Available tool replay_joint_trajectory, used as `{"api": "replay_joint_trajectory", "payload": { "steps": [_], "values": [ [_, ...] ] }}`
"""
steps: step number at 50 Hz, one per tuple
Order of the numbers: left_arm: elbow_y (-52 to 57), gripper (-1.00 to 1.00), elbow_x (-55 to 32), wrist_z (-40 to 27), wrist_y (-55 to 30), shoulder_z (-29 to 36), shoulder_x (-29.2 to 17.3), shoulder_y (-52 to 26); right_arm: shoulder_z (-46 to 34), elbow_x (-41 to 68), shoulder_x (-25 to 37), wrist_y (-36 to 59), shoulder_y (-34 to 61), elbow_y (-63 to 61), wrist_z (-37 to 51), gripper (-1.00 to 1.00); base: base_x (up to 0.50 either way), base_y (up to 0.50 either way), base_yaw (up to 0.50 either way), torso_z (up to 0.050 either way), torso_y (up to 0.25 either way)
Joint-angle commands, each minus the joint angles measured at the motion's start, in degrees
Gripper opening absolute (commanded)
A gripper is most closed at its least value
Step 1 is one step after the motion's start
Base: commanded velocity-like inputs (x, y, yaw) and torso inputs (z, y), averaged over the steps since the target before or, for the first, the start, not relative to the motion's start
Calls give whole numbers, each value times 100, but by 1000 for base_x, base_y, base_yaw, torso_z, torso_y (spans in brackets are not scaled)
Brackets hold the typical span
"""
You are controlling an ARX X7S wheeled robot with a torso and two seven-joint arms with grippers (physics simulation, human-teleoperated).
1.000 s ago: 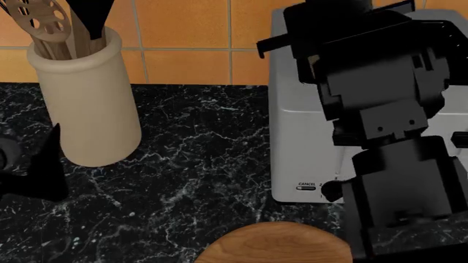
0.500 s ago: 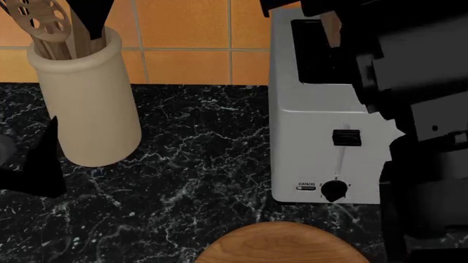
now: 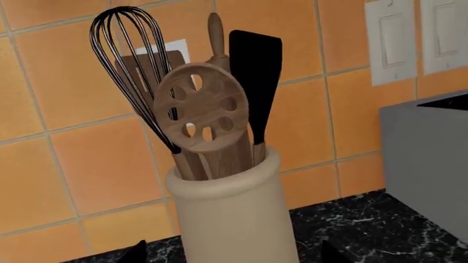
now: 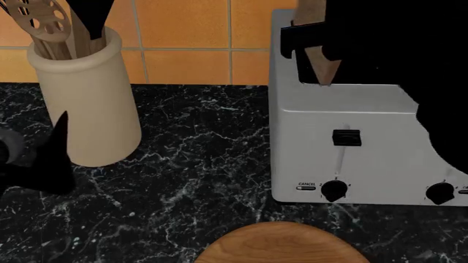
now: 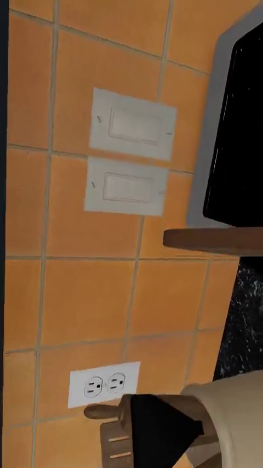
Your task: Place the toasted item on a plate.
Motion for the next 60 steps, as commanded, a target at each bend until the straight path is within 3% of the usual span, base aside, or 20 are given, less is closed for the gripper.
{"api": "replay_joint_trajectory", "payload": {
  "steps": [1, 7, 21, 45, 60],
  "values": [
    [120, 100, -31, -55, -78, 58, 25, -16, 642, 4163, 799, -8, -239, -516, 2643, -100, 0, 0, 0, 0, 0],
    [94, 100, -26, -44, 11, -8, -23, 75, 682, 5667, 1203, -724, -746, -1095, 3374, -100, 0, 0, 0, 0, 0],
    [22, 100, -15, -31, 115, -13, -55, 135, 1473, 7164, 1654, -1420, -1966, -2159, 3514, -100, 0, 0, 0, 0, 0],
    [68, 100, 19, -105, 150, 176, 15, 173, 3386, 8302, 1790, -1548, -3914, -2930, 3447, -100, 0, 0, 0, 0, 0],
    [14, 100, 20, -91, 298, 146, -18, 300, 3385, 8204, 1379, -1350, -4665, -3030, 3446, -100, 0, 0, 0, 0, 0]
  ]
}}
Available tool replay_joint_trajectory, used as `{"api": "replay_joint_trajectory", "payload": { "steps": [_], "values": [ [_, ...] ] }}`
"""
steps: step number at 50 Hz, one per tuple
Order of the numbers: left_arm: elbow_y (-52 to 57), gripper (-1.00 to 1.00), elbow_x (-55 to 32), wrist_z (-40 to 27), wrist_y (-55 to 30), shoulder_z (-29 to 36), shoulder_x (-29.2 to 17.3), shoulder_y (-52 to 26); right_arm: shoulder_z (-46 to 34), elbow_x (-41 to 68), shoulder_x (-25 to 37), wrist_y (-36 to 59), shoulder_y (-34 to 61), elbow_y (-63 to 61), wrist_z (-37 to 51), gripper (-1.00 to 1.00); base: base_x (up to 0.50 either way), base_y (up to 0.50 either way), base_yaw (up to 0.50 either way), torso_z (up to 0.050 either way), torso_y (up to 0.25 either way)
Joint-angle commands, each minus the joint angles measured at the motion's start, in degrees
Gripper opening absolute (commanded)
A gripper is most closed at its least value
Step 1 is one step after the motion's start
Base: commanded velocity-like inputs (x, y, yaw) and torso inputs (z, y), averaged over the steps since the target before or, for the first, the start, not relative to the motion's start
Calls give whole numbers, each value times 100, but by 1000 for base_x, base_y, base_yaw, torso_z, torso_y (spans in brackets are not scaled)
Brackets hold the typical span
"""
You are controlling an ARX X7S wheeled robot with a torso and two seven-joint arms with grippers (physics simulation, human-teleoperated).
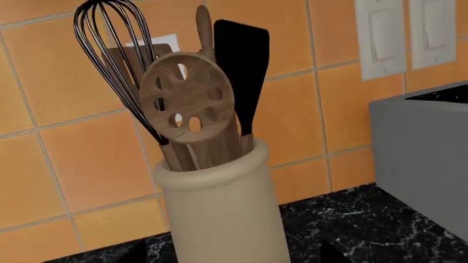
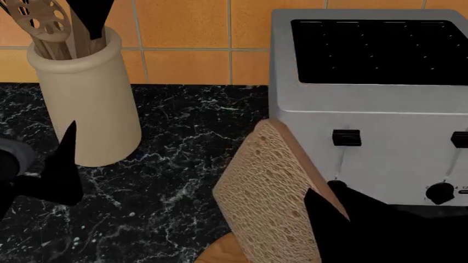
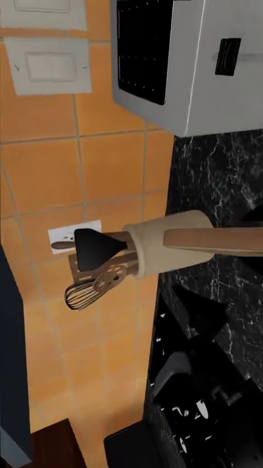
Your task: Place the toasted item on a plate.
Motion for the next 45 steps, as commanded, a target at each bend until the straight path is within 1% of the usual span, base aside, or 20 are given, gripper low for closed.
{"api": "replay_joint_trajectory", "payload": {
  "steps": [1, 10, 13, 26, 35, 39, 45],
  "values": [
    [-16, 100, -5, -5, 87, -21, -16, 94, 128, 144, -197, 92, -632, -176, -39, -100, 0, 0, 0, 0, 0],
    [19, 100, -29, -21, 87, -25, -22, 131, 327, 284, -184, -69, -957, -297, 37, -100, 0, 0, 0, 0, 0],
    [65, 100, -33, -39, 58, -14, -29, 136, 381, 196, -204, 92, -1025, -280, 9, -100, 0, 0, 0, 0, 0],
    [-3, 100, -20, -34, 177, -11, -35, 196, 546, 242, -245, 100, -1331, -349, -13, -100, 0, 0, 0, 0, 0],
    [-40, 100, -20, -22, 290, -52, -56, 282, 468, -83, -509, 419, -1412, -252, -139, -100, 0, 0, 0, 0, 0],
    [-45, 100, -22, -27, 307, -51, -57, 301, 406, -126, -528, 409, -1373, -257, -168, -100, 0, 0, 0, 0, 0],
    [-82, 100, -17, -26, 344, -45, -59, 322, 540, -425, -803, 799, -1488, -76, -318, -100, 0, 0, 0, 0, 0]
  ]
}}
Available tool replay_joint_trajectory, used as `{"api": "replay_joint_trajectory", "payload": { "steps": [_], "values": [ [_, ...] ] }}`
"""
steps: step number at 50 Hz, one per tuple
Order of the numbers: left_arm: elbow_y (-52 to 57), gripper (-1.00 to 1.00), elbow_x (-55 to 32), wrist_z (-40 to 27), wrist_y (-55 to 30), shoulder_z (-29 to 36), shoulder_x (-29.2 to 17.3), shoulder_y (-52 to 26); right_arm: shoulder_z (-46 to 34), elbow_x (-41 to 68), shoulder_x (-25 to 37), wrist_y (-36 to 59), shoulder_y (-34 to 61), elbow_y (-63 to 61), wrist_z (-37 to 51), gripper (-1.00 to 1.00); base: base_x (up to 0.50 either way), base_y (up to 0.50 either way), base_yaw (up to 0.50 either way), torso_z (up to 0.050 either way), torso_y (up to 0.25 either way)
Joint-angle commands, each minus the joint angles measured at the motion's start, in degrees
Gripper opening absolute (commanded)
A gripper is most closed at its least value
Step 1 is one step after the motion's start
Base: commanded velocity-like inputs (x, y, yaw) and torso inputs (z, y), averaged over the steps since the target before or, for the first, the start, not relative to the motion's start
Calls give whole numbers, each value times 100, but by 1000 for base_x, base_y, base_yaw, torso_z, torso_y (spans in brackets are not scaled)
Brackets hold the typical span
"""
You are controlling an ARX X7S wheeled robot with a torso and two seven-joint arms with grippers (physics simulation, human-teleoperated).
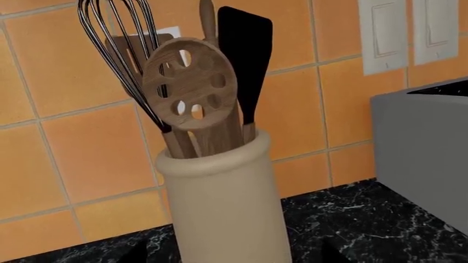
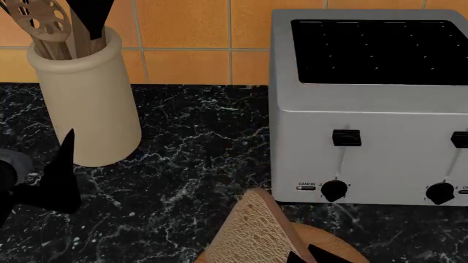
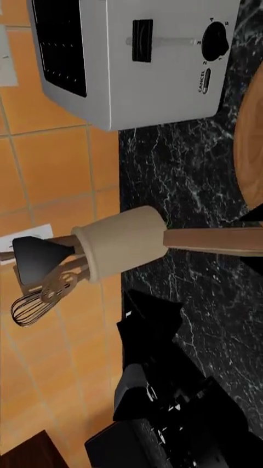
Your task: Place the toasted item on a plate.
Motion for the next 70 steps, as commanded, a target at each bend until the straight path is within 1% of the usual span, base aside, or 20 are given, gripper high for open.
{"api": "replay_joint_trajectory", "payload": {
  "steps": [1, 17, 22, 28, 30, 34, 44, 50, 54, 60, 70],
  "values": [
    [-57, 100, 10, 2, 83, 4, -10, 54, 105, -404, -339, 461, -133, 209, -210, -100, 0, 0, 0, 0, 0],
    [-44, 100, -9, -30, 75, 7, -27, 79, 328, -926, -787, 1055, -298, 456, -588, -100, 0, 0, 0, 0, 0],
    [-56, 100, -11, -32, 102, 3, -32, 106, 518, -1266, -949, 1341, -399, 551, -870, -100, 0, 0, 0, 0, 0],
    [-18, 100, -28, -54, 62, 9, -38, 99, 652, -1926, -1001, 1350, -620, 472, -1571, -100, 0, 0, 0, 0, 0],
    [-4, 100, -34, -64, 48, 11, -36, 97, 754, -2446, -1040, 1383, -722, 447, -2128, -100, 0, 0, 0, 0, 0],
    [-8, 100, -31, -73, 52, 22, -37, 108, 815, -3003, -1092, 1356, -918, 322, -2716, -100, 0, 0, 0, 0, 0],
    [-39, 100, -9, -70, 72, 81, -47, 74, 836, -3943, -1181, 1260, -1180, 159, -3607, -100, 0, 0, 0, 0, 0],
    [-90, 100, 15, -69, 119, 111, -47, 93, 828, -4791, -1306, 1246, -1304, 70, -4378, -100, 0, 0, 0, 0, 0],
    [-72, 100, 12, -85, 104, 117, -49, 96, 723, -5154, -1319, 1144, -1363, 53, -4666, -100, 0, 0, 0, 0, 0],
    [-55, 100, -6, -98, 120, 100, -49, 132, 613, -5364, -1309, 1007, -1447, 39, -4810, -100, 0, 0, 0, 0, 0],
    [-74, 100, -13, -96, 186, 78, -69, 195, 290, -6114, -1361, 774, -1600, 19, -5326, -100, 0, 0, 0, 0, 0]
  ]
}}
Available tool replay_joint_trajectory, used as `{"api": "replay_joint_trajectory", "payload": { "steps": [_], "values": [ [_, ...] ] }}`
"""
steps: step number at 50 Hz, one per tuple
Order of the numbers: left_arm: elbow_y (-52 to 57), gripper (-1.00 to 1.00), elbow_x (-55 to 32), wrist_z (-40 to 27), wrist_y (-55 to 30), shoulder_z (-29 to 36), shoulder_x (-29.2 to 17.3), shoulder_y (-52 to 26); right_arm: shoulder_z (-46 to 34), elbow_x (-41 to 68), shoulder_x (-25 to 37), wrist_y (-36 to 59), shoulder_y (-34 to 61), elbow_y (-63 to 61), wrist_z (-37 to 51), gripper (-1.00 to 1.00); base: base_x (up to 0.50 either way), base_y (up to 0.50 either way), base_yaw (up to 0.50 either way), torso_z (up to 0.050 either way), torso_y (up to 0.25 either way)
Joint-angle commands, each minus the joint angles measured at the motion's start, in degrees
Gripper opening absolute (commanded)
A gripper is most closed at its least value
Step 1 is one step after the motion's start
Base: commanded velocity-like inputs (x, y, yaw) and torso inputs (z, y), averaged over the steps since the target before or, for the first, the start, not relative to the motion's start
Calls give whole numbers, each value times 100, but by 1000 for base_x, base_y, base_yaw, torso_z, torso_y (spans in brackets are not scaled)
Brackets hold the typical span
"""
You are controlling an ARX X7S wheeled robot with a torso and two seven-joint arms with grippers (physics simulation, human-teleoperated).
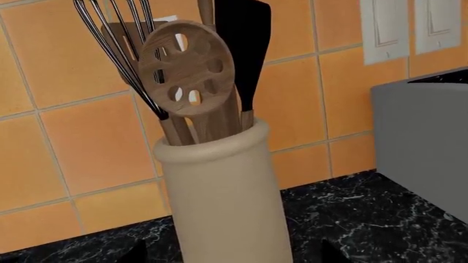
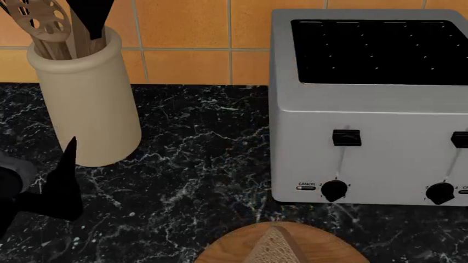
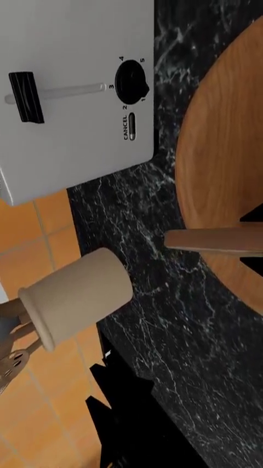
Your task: Place the toasted item on a plate.
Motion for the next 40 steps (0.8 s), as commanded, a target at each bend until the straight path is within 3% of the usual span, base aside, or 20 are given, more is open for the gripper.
{"api": "replay_joint_trajectory", "payload": {
  "steps": [1, 15, 16, 30, 40],
  "values": [
    [-27, 100, -3, -2, 60, -13, -18, 45, -323, -889, -67, -229, -216, -38, -641, -100, 0, 0, 0, 0, 0],
    [-42, 100, -19, -19, 62, 4, -19, 45, -571, -1256, -41, -506, -369, 3, -886, -100, 0, 0, 0, 0, 0],
    [-52, 100, -17, -16, 77, 7, -16, 47, -559, -1196, -28, -499, -360, -7, -843, 100, 0, 0, 2, 0, 0],
    [-57, 100, -30, -23, 123, 0, -34, 93, -516, -961, 108, -622, -451, -137, -762, 100, 0, 0, 0, 0, 0],
    [-74, 100, -41, -26, 135, 19, -28, 78, -535, -493, 540, -588, -64, -490, -98, 100, 0, 0, 0, 0, 0]
  ]
}}
